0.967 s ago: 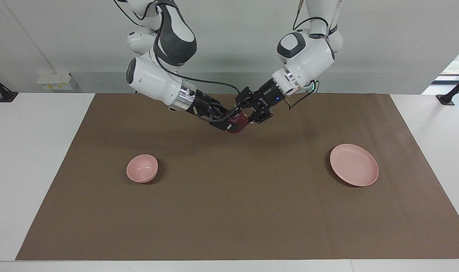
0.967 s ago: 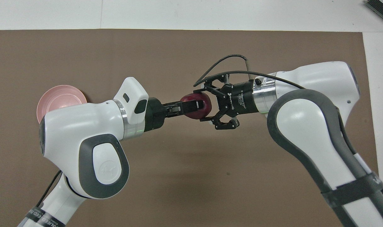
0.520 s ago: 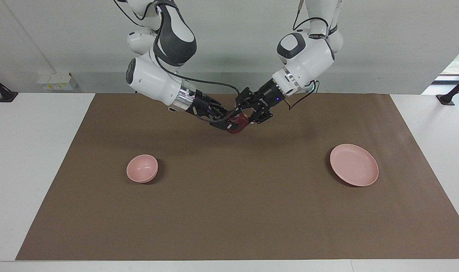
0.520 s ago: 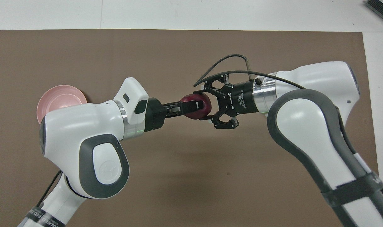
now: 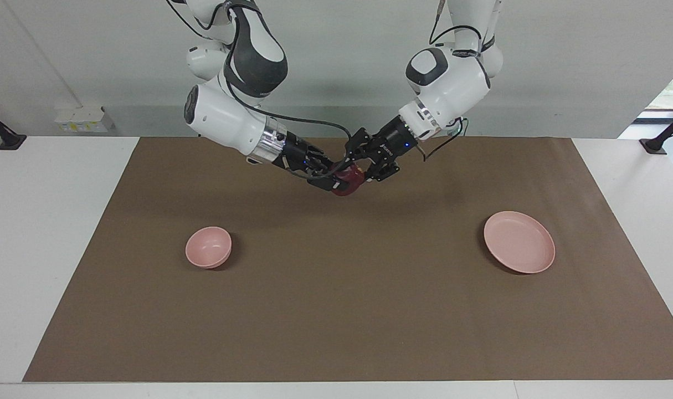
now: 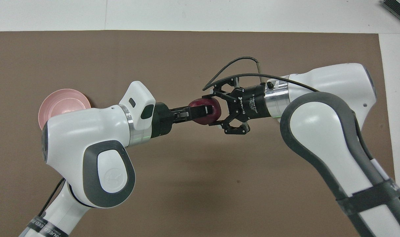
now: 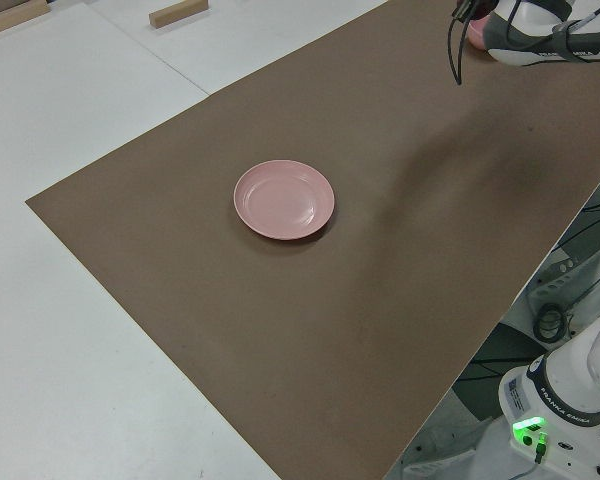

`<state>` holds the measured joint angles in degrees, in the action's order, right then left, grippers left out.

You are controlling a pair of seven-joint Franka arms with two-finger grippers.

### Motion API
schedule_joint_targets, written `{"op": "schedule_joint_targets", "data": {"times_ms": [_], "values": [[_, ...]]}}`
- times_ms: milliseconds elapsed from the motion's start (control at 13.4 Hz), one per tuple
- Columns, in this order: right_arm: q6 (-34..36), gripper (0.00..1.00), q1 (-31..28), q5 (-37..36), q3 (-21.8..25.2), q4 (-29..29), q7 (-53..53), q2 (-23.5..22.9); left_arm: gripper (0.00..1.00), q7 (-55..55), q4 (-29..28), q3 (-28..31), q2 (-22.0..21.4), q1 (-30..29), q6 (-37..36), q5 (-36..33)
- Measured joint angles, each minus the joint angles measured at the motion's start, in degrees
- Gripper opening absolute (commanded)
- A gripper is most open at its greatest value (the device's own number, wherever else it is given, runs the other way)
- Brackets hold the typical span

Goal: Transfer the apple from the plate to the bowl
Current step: 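Grasp the apple with the right gripper from the left gripper, then carry the apple with the right gripper while the left gripper withdraws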

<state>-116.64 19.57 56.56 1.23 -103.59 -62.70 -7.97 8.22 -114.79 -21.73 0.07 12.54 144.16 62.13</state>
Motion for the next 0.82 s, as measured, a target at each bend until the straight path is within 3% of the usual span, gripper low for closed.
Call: {"op": "schedule_joint_targets", "data": {"times_ms": [74,223,297,520,743,818], "values": [[0.09,0.00,-0.04,0.00,0.00,0.02,0.11,-0.01,0.06,-0.04,0.00,-0.02,0.00,0.00,0.00,0.00],[0.17,0.00,-0.07,0.00,0.00,0.04,0.23,-0.02,0.63,-0.07,0.00,-0.02,0.00,0.01,0.00,0.00],[0.23,0.00,-0.10,0.00,0.00,0.05,0.26,-0.02,0.76,-0.07,0.01,-0.04,0.00,0.01,0.00,0.00],[1.31,0.00,-0.22,-0.10,0.01,0.03,0.83,-0.07,0.84,-0.07,0.40,0.06,-0.01,0.01,0.17,-0.02],[1.82,0.00,-0.35,-0.13,0.03,-0.02,1.38,-0.16,1.00,-0.10,0.69,0.30,-0.01,0.01,0.26,-0.04],[1.84,0.00,-0.34,-0.20,0.03,-0.02,1.44,-0.22,1.00,-0.11,0.84,0.33,-0.02,0.00,0.33,-0.04]]}}
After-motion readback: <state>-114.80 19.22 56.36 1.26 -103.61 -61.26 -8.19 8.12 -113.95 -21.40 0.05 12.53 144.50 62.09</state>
